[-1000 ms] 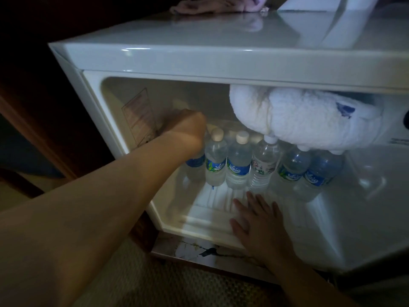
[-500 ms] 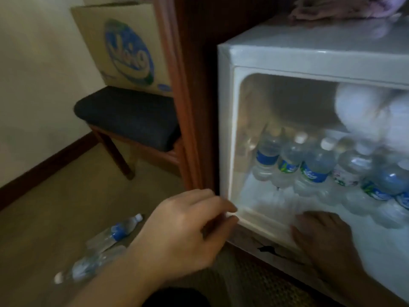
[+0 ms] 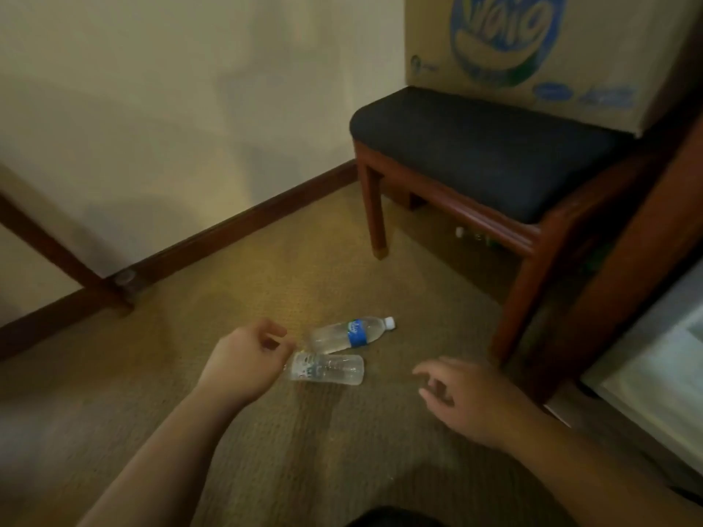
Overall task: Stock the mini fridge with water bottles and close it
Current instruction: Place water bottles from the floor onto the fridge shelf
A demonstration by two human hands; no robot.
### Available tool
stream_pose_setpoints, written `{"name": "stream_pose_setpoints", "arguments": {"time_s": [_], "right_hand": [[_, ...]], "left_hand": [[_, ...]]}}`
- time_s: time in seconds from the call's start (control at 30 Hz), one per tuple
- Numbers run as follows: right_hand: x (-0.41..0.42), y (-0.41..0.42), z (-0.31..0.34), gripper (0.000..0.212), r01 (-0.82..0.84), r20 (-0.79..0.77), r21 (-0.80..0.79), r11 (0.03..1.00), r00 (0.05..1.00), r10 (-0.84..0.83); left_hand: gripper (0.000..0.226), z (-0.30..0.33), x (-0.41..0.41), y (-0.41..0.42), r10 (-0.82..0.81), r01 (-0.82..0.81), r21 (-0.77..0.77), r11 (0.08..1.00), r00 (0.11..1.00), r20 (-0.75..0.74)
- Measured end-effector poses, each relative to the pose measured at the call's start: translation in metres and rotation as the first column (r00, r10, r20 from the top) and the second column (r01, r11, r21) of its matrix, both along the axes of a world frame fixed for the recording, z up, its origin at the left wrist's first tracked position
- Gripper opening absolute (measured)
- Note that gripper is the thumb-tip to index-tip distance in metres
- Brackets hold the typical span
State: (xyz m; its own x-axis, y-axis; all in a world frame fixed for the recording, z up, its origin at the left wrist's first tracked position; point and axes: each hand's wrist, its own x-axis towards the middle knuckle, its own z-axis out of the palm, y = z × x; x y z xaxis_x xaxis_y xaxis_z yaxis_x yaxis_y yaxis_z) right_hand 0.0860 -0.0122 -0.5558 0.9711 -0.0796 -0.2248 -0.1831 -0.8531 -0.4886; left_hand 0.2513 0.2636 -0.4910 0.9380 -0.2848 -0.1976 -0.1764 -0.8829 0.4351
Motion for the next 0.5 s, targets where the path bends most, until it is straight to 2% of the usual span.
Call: {"name": "stream_pose_setpoints", "arguments": {"time_s": [0.1,0.27,0.4,0.5], "right_hand": [[0.048,0.027,-0.025,0.050,0.026,-0.080,0.020,0.999,0.997,-0.025],[0.129,0.041,-0.072,0.073,0.053,-0.216,-0.028,0.998,0.975,-0.058],[0.182,0.031,-0.114,0.093,0.191,-0.213,-0.065,0.979,0.956,-0.200],[0.201,0.036,-0.143,0.103,0.208,-0.339,-0.087,0.974,0.913,-0.225]], "left_hand": [[0.034,-0.047,0.021,0.011,0.042,-0.028,0.104,0.994,0.989,-0.139],[0.049,-0.110,0.048,0.021,0.067,-0.014,0.203,0.979,0.964,-0.259],[0.064,-0.150,0.080,0.026,0.086,-0.020,0.262,0.965,0.966,-0.243],[0.072,-0.169,0.093,0.023,0.006,0.075,0.305,0.949,0.966,-0.258]]}}
